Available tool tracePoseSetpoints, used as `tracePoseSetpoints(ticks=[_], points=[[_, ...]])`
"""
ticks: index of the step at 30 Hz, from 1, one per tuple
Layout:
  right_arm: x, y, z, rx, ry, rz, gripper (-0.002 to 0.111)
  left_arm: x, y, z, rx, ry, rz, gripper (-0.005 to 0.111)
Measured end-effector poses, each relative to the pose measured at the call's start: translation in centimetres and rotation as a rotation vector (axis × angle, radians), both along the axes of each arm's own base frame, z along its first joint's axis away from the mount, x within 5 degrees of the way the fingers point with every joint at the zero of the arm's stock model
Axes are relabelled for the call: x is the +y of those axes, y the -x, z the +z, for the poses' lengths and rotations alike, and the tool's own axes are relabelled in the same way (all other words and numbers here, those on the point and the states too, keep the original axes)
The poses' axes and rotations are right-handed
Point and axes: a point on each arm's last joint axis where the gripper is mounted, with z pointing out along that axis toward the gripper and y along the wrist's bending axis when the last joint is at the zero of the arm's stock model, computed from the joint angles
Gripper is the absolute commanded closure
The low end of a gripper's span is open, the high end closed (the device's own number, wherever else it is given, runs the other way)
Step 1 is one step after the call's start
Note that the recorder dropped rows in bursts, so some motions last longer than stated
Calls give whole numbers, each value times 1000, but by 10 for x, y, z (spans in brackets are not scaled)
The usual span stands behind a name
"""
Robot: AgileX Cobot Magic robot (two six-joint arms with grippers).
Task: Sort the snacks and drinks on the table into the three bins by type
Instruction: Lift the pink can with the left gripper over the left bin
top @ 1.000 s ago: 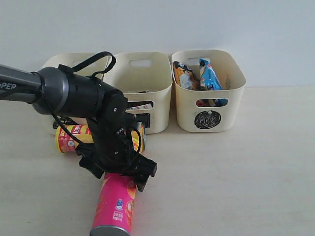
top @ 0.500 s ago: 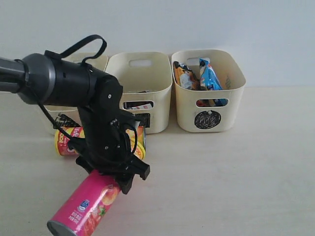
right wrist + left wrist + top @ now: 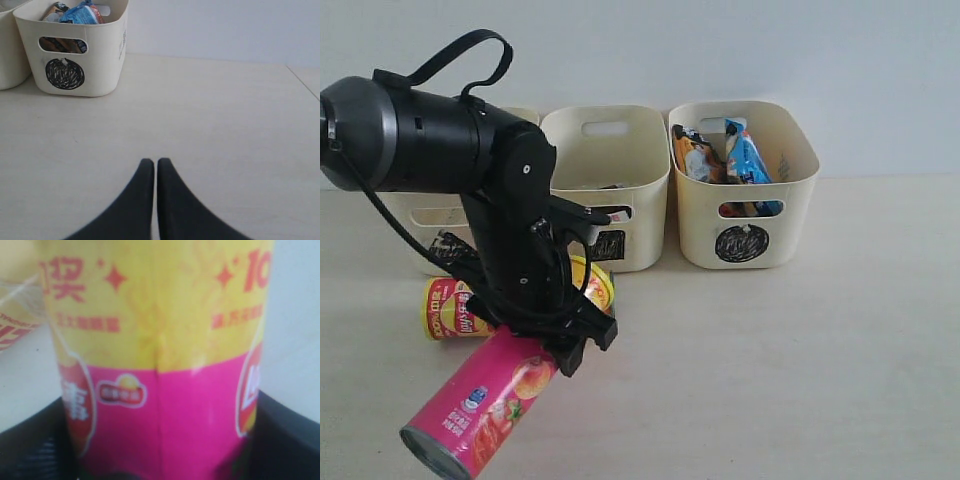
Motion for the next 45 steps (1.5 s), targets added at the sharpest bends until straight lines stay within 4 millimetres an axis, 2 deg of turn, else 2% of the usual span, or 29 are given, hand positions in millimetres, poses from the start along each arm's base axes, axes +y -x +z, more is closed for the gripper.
tracePoseSetpoints(ticks=[15, 18, 20, 24, 27, 33, 36, 41, 45], points=[[0, 0, 0, 0, 0, 0, 108, 2, 1, 0, 14, -18, -4, 102], [0, 0, 0, 0, 0, 0, 108, 3, 5, 5, 33, -26, -32, 102], [0, 0, 0, 0, 0, 0, 108, 5, 7, 16, 17, -14, -48, 102], [0, 0, 0, 0, 0, 0, 108, 12, 13, 53, -82, 13, -133, 102], [0, 0, 0, 0, 0, 0, 108, 29, 9, 82, -212, -12, -162, 102], [0, 0, 0, 0, 0, 0, 108, 92, -26, 136, -536, 29, -4, 102], [0, 0, 0, 0, 0, 0, 108, 113, -47, 154, -649, 78, 72, 102], [0, 0, 0, 0, 0, 0, 108, 137, -90, 168, -800, 126, 156, 102], [0, 0, 0, 0, 0, 0, 108, 145, -132, 166, -902, 170, 189, 102]])
